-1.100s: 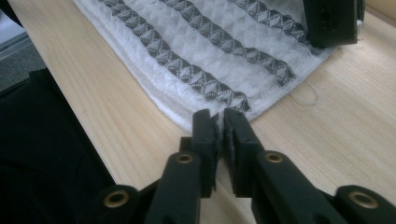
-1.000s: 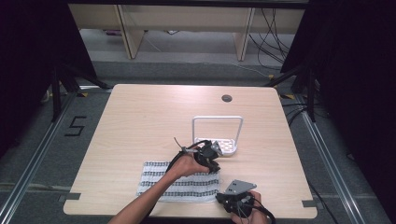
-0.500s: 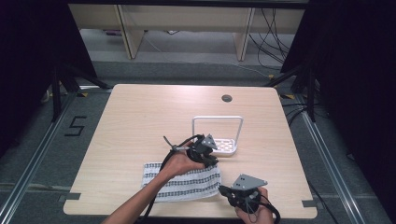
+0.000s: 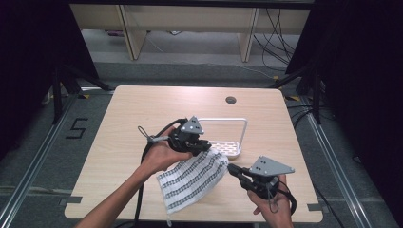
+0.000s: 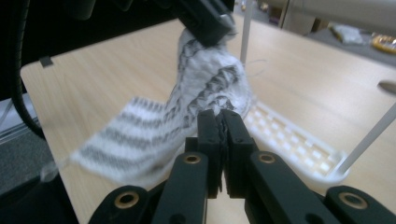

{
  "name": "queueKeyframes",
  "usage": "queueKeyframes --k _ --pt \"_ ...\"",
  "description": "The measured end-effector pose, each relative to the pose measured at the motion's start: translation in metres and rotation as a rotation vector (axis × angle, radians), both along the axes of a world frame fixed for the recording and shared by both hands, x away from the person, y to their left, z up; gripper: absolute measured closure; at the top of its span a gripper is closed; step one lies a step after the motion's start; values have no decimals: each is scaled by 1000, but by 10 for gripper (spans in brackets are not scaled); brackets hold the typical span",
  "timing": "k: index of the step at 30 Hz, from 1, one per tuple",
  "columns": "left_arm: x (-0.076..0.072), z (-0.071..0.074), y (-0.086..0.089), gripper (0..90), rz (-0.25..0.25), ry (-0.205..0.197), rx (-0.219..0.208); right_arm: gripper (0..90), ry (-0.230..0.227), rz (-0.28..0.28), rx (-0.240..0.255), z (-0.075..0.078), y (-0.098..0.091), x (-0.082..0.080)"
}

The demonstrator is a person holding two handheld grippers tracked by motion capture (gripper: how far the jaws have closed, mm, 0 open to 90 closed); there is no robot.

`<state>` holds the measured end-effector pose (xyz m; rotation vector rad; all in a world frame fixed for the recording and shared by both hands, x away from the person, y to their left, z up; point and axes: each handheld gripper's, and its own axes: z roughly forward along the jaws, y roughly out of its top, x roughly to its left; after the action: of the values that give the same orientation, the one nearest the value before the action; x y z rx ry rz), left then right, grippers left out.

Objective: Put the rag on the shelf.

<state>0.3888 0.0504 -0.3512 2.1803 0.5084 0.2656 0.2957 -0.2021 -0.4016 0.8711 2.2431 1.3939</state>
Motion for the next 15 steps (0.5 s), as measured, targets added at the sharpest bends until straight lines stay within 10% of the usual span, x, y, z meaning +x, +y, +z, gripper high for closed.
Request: queueKeyframes --k 15 --pt "0 68 17 829 117 9 -223 884 -127 -20 28 88 -16 32"
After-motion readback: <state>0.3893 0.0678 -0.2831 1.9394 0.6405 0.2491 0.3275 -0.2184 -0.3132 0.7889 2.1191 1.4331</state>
